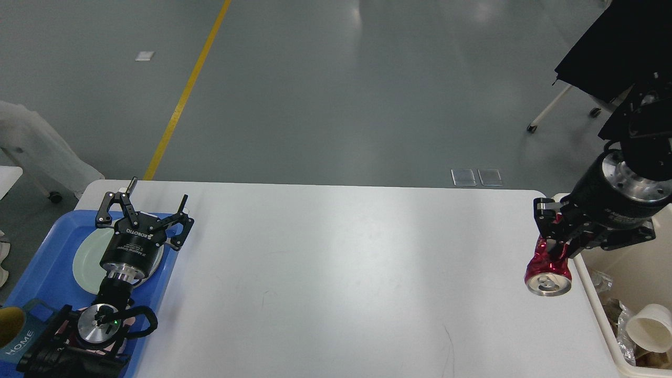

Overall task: Tidy desktop
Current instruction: 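Carry the red can into the white bin and release it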

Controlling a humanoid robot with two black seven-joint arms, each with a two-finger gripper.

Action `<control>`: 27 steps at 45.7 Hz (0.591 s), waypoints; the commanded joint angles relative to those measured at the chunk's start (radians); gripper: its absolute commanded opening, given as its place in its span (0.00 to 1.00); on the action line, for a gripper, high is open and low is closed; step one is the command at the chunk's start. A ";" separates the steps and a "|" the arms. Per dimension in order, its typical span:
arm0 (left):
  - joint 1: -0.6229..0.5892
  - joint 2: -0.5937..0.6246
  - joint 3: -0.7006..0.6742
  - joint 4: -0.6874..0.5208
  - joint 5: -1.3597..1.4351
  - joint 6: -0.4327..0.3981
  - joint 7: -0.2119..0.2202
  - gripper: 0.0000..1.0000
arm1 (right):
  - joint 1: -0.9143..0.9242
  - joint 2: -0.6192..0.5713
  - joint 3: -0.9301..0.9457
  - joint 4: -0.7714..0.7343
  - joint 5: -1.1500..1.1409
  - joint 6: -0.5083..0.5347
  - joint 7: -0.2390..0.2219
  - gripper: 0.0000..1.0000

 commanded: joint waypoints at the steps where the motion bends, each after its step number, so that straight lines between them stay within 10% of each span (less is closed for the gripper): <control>1: 0.000 0.000 0.000 0.000 0.000 0.000 0.000 0.97 | -0.006 -0.015 -0.008 -0.008 0.007 -0.018 -0.003 0.00; 12: 0.000 0.000 0.000 0.000 0.000 0.000 -0.002 0.97 | -0.119 -0.165 -0.048 -0.072 -0.033 -0.144 -0.006 0.00; 27: 0.000 0.000 0.000 0.000 0.000 0.000 -0.002 0.97 | -0.600 -0.446 0.013 -0.578 -0.142 -0.144 -0.009 0.00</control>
